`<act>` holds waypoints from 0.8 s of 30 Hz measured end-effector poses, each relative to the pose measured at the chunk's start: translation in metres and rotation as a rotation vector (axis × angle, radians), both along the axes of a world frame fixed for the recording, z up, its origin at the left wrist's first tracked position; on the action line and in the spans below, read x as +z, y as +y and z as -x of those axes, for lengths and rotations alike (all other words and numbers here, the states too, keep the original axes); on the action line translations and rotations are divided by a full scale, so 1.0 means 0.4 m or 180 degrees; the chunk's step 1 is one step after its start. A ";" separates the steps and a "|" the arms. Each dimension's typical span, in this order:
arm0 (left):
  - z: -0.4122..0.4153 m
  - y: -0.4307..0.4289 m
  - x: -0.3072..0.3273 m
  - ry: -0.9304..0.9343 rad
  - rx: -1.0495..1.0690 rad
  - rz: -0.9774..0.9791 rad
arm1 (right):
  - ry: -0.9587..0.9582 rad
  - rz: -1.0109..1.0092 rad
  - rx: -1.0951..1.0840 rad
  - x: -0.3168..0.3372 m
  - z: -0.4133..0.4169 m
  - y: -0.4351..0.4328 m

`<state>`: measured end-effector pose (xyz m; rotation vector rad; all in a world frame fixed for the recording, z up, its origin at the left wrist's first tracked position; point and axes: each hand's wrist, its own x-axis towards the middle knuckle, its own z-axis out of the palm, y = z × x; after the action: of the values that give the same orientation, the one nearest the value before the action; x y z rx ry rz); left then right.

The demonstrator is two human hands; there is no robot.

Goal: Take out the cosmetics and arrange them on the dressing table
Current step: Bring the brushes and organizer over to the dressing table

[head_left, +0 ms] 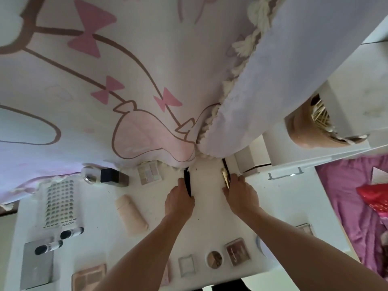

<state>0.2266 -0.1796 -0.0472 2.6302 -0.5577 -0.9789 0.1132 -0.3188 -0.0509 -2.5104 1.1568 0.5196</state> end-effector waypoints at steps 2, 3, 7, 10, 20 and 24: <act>0.004 0.005 0.006 0.0034 -0.0059 0.0024 | -0.0021 -0.0007 -0.0018 0.006 0.009 0.001; 0.004 0.009 0.010 0.0047 -0.0073 0.0025 | -0.0031 0.0002 -0.0031 0.010 0.013 0.001; 0.005 0.049 0.040 -0.0024 -0.0157 -0.0036 | -0.0112 0.0143 0.0023 0.044 0.039 0.020; 0.009 0.095 0.072 -0.0103 -0.0194 -0.0071 | -0.0223 0.0296 0.0216 0.081 0.055 0.047; 0.060 0.340 0.261 -0.0709 0.0562 -0.0175 | -0.0549 0.0294 0.1726 0.212 -0.021 0.160; 0.175 0.479 0.307 -0.0856 0.1259 -0.0287 | -0.0650 0.0245 0.2519 0.244 -0.030 0.253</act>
<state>0.1565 0.0120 0.0755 2.8168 -0.0363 -0.5470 0.1252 -0.2178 0.0466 -2.9413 0.0713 0.3798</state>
